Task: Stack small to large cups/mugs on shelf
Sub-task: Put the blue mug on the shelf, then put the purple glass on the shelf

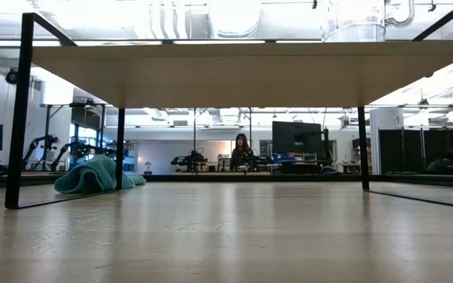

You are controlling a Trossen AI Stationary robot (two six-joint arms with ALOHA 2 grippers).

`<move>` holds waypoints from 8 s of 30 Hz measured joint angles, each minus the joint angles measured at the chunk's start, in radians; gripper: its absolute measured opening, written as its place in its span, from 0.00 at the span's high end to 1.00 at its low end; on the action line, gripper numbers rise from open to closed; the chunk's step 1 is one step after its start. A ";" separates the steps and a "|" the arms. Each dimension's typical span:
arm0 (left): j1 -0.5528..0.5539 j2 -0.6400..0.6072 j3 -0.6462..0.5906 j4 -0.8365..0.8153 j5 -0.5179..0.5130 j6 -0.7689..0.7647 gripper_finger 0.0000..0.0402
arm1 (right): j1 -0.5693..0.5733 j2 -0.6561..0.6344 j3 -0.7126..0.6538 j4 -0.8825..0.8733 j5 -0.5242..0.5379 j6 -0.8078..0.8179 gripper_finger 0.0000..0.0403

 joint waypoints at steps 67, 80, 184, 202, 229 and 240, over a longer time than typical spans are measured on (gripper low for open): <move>0.000 -0.064 0.006 -0.156 0.031 0.002 0.84 | -0.480 0.395 0.326 0.236 0.017 -0.867 0.98; 0.000 -0.061 0.006 -0.156 0.031 0.002 0.84 | -0.482 0.395 0.237 0.229 -0.025 -0.880 0.98; 0.000 -0.009 0.015 -0.128 0.030 0.001 0.84 | -0.438 0.395 0.185 0.171 -0.019 -1.274 0.97; 0.000 -0.009 0.015 -0.124 0.030 0.002 0.84 | -0.443 0.395 0.184 0.181 -0.045 -1.277 0.97; 0.000 -0.011 0.013 -0.127 0.030 0.002 0.84 | -0.486 0.394 0.183 0.191 -0.036 -1.240 0.73; 0.000 -0.010 0.013 -0.132 0.030 0.002 0.84 | -0.486 0.393 0.271 0.231 -0.062 -1.083 0.76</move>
